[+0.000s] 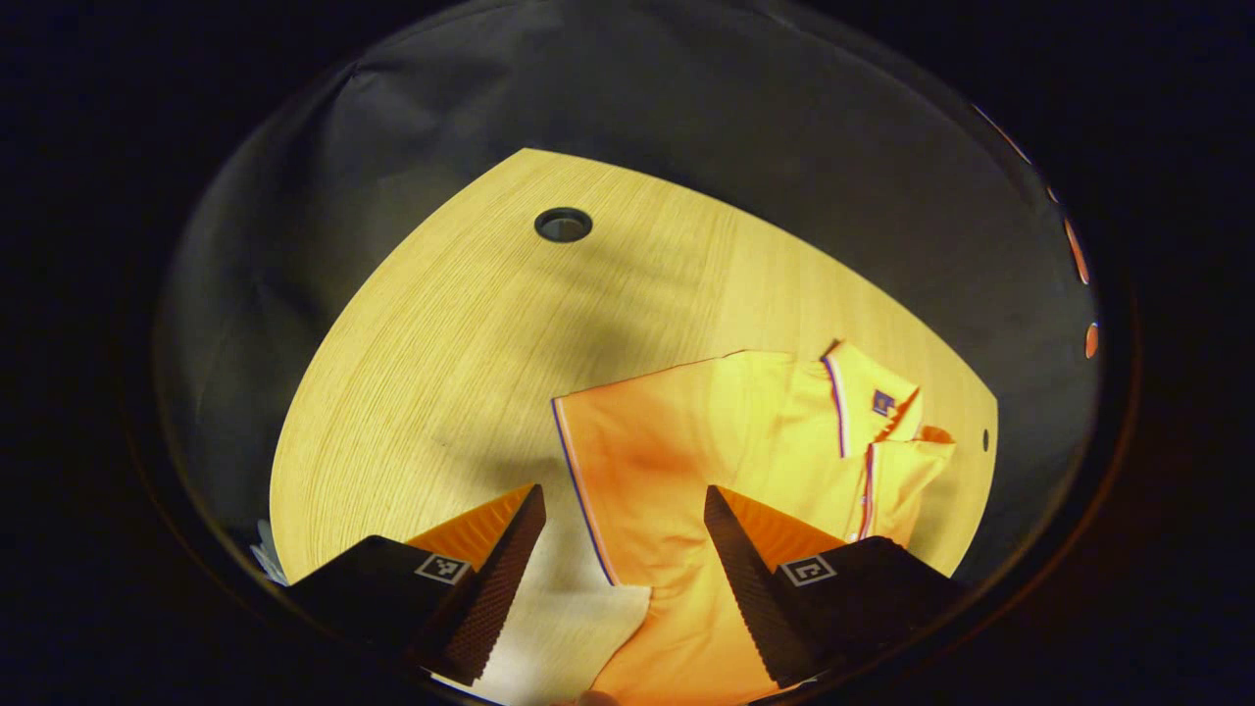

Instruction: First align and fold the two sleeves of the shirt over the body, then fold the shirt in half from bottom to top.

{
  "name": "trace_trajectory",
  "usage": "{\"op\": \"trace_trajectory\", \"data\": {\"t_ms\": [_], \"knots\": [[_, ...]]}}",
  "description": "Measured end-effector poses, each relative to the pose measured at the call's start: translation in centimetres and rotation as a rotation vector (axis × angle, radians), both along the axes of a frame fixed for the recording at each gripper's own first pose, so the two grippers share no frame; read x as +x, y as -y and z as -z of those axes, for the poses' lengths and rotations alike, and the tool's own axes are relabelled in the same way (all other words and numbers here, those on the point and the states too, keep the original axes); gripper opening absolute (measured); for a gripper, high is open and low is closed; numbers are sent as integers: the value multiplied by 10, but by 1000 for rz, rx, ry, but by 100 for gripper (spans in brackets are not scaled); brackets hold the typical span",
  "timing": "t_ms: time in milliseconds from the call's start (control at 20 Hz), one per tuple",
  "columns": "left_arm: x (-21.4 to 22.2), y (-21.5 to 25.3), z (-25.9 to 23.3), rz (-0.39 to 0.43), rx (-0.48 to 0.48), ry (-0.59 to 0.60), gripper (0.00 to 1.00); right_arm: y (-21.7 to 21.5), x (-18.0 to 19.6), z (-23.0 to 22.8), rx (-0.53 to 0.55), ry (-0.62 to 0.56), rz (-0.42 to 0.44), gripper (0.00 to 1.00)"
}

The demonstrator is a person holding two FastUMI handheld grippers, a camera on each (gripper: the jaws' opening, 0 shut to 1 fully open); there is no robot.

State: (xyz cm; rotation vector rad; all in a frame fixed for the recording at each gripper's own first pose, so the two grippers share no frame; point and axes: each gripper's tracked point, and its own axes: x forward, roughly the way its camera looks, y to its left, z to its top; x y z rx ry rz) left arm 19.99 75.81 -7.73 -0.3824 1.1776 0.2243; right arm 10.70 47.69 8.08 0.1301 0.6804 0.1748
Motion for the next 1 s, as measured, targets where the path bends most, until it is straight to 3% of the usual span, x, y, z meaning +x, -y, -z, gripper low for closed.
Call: {"op": "trace_trajectory", "data": {"t_ms": [200, 350, 500, 550, 600, 650, 750, 800, 1000], "knots": [[-10, 4, 26, -89, -51, -85, 99, 10, -1, 0, 19, -20, -5, 98], [-7, -4, 33, -97, 7, -101, 98, 26, -4, 6, 25, -32, 3, 99], [-14, -14, 36, -67, 94, -143, 89, 34, -2, 12, 40, -48, 15, 99], [-11, -14, 39, -59, 102, -133, 70, 35, -3, 14, 43, -51, 19, 99], [-9, -12, 36, -45, 107, -123, 71, 37, -3, 16, 44, -55, 22, 99], [-8, -12, 37, -27, 109, -111, 64, 39, -3, 18, 43, -57, 21, 99], [0, -7, 41, -82, 85, -63, 7, 43, -3, 20, 41, -61, 20, 99], [0, -5, 39, -92, 87, -50, 7, 45, -2, 19, 45, -61, 18, 99], [3, 12, 25, 0, 78, -11, 1, 52, 1, 20, 50, -60, 23, 99]]}}
